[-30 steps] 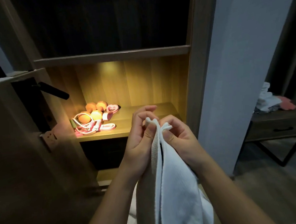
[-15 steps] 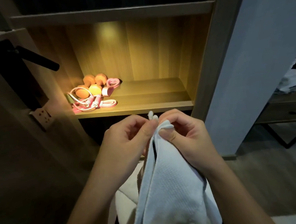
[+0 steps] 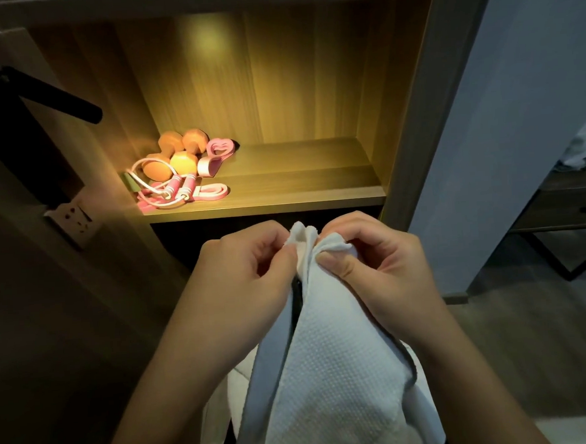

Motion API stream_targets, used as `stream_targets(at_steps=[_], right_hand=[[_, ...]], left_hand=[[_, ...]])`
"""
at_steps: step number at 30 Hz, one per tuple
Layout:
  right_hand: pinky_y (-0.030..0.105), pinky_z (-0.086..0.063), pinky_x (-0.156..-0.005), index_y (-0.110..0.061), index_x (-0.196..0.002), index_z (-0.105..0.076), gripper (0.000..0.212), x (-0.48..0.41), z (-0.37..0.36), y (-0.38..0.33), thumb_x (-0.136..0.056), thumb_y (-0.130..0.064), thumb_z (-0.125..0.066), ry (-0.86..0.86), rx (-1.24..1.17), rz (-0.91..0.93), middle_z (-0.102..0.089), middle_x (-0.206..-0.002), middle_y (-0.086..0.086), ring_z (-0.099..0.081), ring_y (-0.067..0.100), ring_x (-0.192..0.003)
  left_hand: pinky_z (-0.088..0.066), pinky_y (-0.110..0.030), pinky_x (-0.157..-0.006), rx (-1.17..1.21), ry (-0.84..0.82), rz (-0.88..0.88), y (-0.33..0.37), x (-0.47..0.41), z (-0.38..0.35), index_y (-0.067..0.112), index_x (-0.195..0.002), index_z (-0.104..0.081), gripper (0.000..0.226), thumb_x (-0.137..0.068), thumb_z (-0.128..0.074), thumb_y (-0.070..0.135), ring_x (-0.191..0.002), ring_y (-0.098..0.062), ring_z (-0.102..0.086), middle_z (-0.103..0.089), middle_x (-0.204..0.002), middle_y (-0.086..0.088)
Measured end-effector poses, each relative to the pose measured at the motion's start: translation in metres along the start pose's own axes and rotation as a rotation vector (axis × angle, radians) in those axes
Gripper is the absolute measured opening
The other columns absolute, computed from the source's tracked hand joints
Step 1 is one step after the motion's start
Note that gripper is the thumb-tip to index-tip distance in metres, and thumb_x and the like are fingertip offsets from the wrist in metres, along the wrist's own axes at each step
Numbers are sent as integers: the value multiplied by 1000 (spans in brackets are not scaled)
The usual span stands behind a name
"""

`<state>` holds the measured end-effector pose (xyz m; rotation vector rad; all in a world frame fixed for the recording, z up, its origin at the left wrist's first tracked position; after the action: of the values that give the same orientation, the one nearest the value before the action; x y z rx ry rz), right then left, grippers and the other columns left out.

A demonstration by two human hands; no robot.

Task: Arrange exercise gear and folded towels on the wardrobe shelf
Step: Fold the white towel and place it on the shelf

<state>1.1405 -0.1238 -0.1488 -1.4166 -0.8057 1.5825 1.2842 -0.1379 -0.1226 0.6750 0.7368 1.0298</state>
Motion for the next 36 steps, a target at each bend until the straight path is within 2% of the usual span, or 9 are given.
stream_targets(at_steps=[2, 5, 11, 15, 21, 24, 28, 32, 36], right_hand=[[24, -50, -78, -18, -93, -71, 10, 1, 1, 3, -83, -22, -72, 9, 16, -18, -67, -93, -8, -63, 17, -92], [24, -50, -77, -18, -94, -71, 8, 0, -1, 5, -86, -17, -70, -12, 43, -36, -66, -92, -8, -63, 15, -92], [28, -52, -76, -17, -94, -71, 9, -3, -2, 6, -86, -19, -70, -26, 123, -63, -65, -92, -11, -62, 13, -92], [23, -50, -78, -18, -93, -72, 8, -3, -2, 8, -85, -16, -71, -18, 143, -66, -64, -95, -12, -61, 11, -95], [25, -50, -92, -25, -94, -73, 10, -2, -5, 8, -84, -23, -71, -70, -5, -70, -62, -116, -15, -56, 9, -116], [30, -51, -92, -25, -94, -73, 11, -4, -4, 10, -83, -25, -69, -50, -70, -54, -66, -115, -11, -60, 14, -113], [23, -50, -88, -25, -94, -75, 16, -3, -2, 15, -83, -15, -70, 3, -172, -24, -70, -109, -5, -64, 17, -109], [21, -51, -85, -20, -98, -72, 17, -3, -2, 20, -82, -16, -71, 36, -206, -31, -71, -107, -4, -65, 14, -105], [27, -54, -82, -31, -105, -67, 31, -3, 1, 28, -78, -20, -76, 53, -192, -99, -70, -107, -4, -66, 16, -102]], left_hand=[[-41, -17, -51, -69, -4, -37, 2, 1, -1, 25, -76, -66, 22, -92, -51, 30, -61, -11, -56, -60, -64, 6], [-41, -17, -52, -87, -15, -65, 5, 1, -4, 24, -79, -66, 27, -90, -46, 39, -63, -12, -57, -60, -63, 8], [-40, -22, -52, -131, -48, -56, 3, -2, -7, 19, -75, -63, 35, -86, -44, 46, -61, -15, -55, -57, -62, 2], [-37, -21, -49, -175, -42, -38, -1, -3, -7, 21, -75, -63, 33, -88, -42, 43, -60, -13, -54, -57, -61, 4], [-41, -11, -56, -140, -43, -30, -8, -5, -12, 32, -95, -70, 20, -94, -50, 36, -76, 1, -59, -63, -72, 18], [-42, -11, -59, -111, -30, -76, -5, -5, -12, 32, -99, -71, 20, -93, -52, 34, -75, 0, -60, -64, -71, 19], [-47, -19, -63, -70, -30, -84, -6, -6, -14, 31, -105, -71, 21, -94, -53, 33, -79, -2, -61, -67, -77, 17], [-47, -16, -64, -43, -53, -93, -7, -8, -16, 30, -107, -70, 36, -86, -45, 44, -80, -1, -60, -67, -80, 17], [-47, -15, -66, -64, -100, -93, -8, -10, -20, 27, -105, -70, 39, -85, -43, 47, -82, 0, -60, -66, -83, 17]])
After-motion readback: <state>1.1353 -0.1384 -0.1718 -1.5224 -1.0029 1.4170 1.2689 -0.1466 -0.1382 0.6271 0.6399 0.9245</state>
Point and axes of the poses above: each hand's wrist, its own x-axis away from the middle knuckle, its own z-axis out of the back of the hand, y = z × x, the point moved 8 cm from there along -x, towards the middle knuckle
